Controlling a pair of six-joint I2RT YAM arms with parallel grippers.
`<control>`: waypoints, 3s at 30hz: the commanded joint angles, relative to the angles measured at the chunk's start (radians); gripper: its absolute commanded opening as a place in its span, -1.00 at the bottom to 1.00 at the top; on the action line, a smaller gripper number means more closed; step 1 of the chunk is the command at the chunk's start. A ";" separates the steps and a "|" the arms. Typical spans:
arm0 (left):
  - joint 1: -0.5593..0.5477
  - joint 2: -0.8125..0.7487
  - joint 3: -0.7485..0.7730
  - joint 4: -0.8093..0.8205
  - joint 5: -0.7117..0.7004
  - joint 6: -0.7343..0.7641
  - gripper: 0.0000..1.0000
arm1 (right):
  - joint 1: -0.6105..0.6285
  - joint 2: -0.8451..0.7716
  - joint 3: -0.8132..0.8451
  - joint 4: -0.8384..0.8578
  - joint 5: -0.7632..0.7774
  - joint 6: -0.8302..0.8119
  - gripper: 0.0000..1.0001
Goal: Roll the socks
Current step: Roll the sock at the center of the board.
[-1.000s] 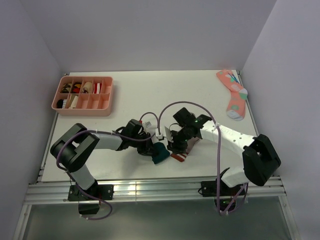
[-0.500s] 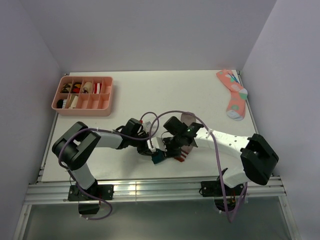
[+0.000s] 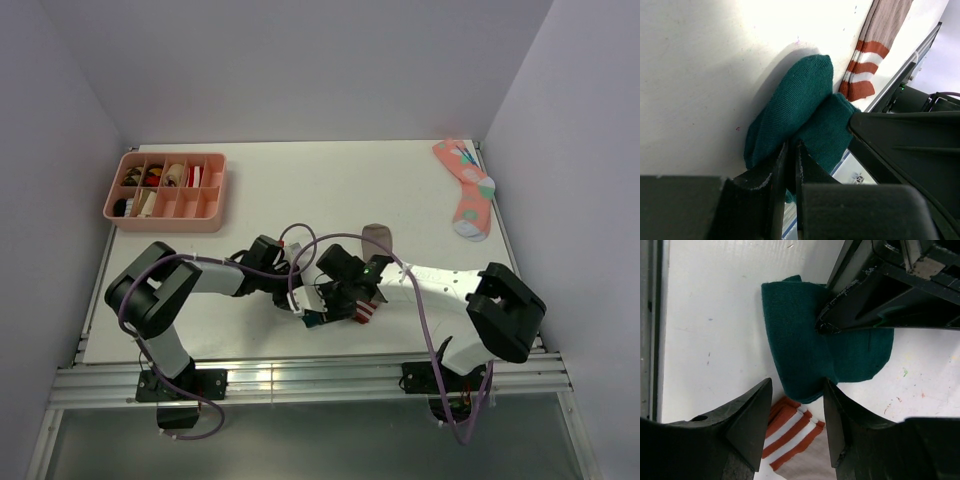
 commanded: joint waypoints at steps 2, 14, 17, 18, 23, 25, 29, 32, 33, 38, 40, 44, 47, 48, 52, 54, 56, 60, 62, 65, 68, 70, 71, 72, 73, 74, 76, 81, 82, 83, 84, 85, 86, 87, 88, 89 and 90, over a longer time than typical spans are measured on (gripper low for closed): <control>0.015 0.080 -0.060 -0.234 -0.252 0.128 -0.99 | 0.013 0.000 -0.024 0.067 0.046 -0.004 0.06; 0.029 0.077 -0.044 -0.238 -0.240 0.133 -0.99 | 0.031 0.052 -0.010 0.047 0.036 0.002 0.05; 0.034 0.080 -0.040 -0.238 -0.232 0.133 -0.99 | 0.033 0.072 0.007 0.036 0.032 0.005 0.05; 0.034 0.082 -0.038 -0.236 -0.227 0.131 -0.99 | 0.033 0.075 0.015 0.036 0.032 0.006 0.05; 0.034 0.073 -0.047 -0.207 -0.213 0.117 -0.99 | 0.034 0.113 0.042 0.015 0.013 0.013 -0.05; 0.034 0.062 -0.061 -0.190 -0.209 0.100 -0.99 | 0.031 0.123 0.059 0.002 0.009 0.013 -0.10; 0.035 0.008 -0.090 -0.152 -0.224 0.062 -0.99 | 0.013 0.161 0.125 -0.097 -0.046 0.011 -0.28; 0.035 -0.050 -0.125 -0.097 -0.249 0.009 -0.99 | -0.021 0.193 0.200 -0.184 -0.097 0.003 -0.34; 0.035 -0.065 -0.138 -0.054 -0.252 -0.020 -0.99 | -0.036 0.202 0.232 -0.203 -0.111 0.002 -0.34; 0.026 -0.171 -0.219 0.058 -0.304 -0.094 -0.95 | -0.073 0.288 0.334 -0.356 -0.175 -0.023 -0.35; 0.015 -0.208 -0.242 0.071 -0.336 -0.114 -0.89 | -0.087 0.323 0.370 -0.386 -0.192 -0.023 -0.35; 0.009 -0.257 -0.264 0.106 -0.385 -0.116 -0.83 | -0.098 0.367 0.409 -0.438 -0.198 -0.021 -0.35; 0.008 -0.302 -0.279 0.115 -0.401 -0.116 -0.72 | -0.104 0.391 0.430 -0.466 -0.207 -0.023 -0.35; 0.007 -0.314 -0.285 0.126 -0.413 -0.119 -0.64 | -0.107 0.397 0.438 -0.473 -0.208 -0.023 -0.35; 0.007 -0.389 -0.323 0.146 -0.445 -0.122 -0.47 | -0.116 0.434 0.459 -0.498 -0.201 -0.030 -0.35; 0.007 -0.412 -0.339 0.149 -0.459 -0.120 -0.42 | -0.118 0.449 0.475 -0.516 -0.198 -0.035 -0.35; 0.007 -0.446 -0.346 0.143 -0.479 -0.111 -0.40 | -0.119 0.471 0.493 -0.532 -0.188 -0.038 -0.35; 0.007 -0.545 -0.391 0.144 -0.513 -0.111 -0.37 | -0.121 0.500 0.524 -0.555 -0.191 -0.040 -0.35; 0.006 -0.587 -0.414 0.147 -0.542 -0.119 -0.36 | -0.121 0.512 0.544 -0.568 -0.195 -0.040 -0.35; 0.000 -0.671 -0.463 0.173 -0.559 -0.117 -0.35 | -0.122 0.532 0.581 -0.591 -0.200 -0.040 -0.34; -0.022 -0.746 -0.495 0.203 -0.575 -0.095 -0.33 | -0.122 0.564 0.626 -0.628 -0.203 -0.043 -0.35; -0.055 -0.786 -0.504 0.200 -0.609 -0.085 -0.26 | -0.121 0.595 0.669 -0.662 -0.206 -0.044 -0.34; -0.069 -0.794 -0.507 0.215 -0.620 -0.076 -0.24 | -0.121 0.604 0.685 -0.674 -0.207 -0.044 -0.34; -0.092 -0.808 -0.517 0.226 -0.637 -0.073 -0.21 | -0.121 0.627 0.700 -0.688 -0.211 -0.046 -0.34; -0.103 -0.812 -0.526 0.241 -0.637 -0.070 -0.19 | -0.122 0.638 0.731 -0.712 -0.217 -0.046 -0.34; -0.114 -0.816 -0.532 0.271 -0.637 -0.067 -0.17 | -0.121 0.649 0.746 -0.726 -0.220 -0.046 -0.34; -0.143 -0.817 -0.557 0.308 -0.638 -0.067 -0.17 | -0.121 0.681 0.775 -0.760 -0.229 -0.046 -0.34; -0.201 -0.802 -0.610 0.408 -0.703 -0.058 -0.07 | -0.115 0.744 0.863 -0.800 -0.230 -0.034 -0.34; -0.206 -0.797 -0.613 0.440 -0.712 -0.055 -0.05 | -0.113 0.749 0.878 -0.808 -0.234 -0.033 -0.33; -0.209 -0.794 -0.619 0.457 -0.717 -0.044 -0.05 | -0.113 0.753 0.886 -0.815 -0.234 -0.033 -0.33; -0.215 -0.794 -0.627 0.472 -0.721 -0.041 -0.03 | -0.108 0.765 0.892 -0.821 -0.234 -0.035 -0.33; -0.218 -0.794 -0.630 0.505 -0.726 -0.027 -0.01 | -0.108 0.770 0.901 -0.828 -0.232 -0.034 -0.33; -0.220 -0.797 -0.636 0.520 -0.727 -0.021 0.03 | -0.107 0.775 0.906 -0.829 -0.231 -0.032 -0.33; -0.221 -0.797 -0.636 0.532 -0.730 -0.015 0.04 | -0.104 0.784 0.909 -0.834 -0.231 -0.032 -0.33; -0.223 -0.794 -0.636 0.551 -0.732 -0.001 0.05 | -0.104 0.788 0.918 -0.840 -0.232 -0.033 -0.33; -0.223 -0.788 -0.629 0.560 -0.729 0.008 0.06 | -0.102 0.793 0.924 -0.841 -0.232 -0.032 -0.33; -0.223 -0.768 -0.623 0.574 -0.723 0.017 0.06 | -0.104 0.802 0.929 -0.846 -0.231 -0.030 -0.33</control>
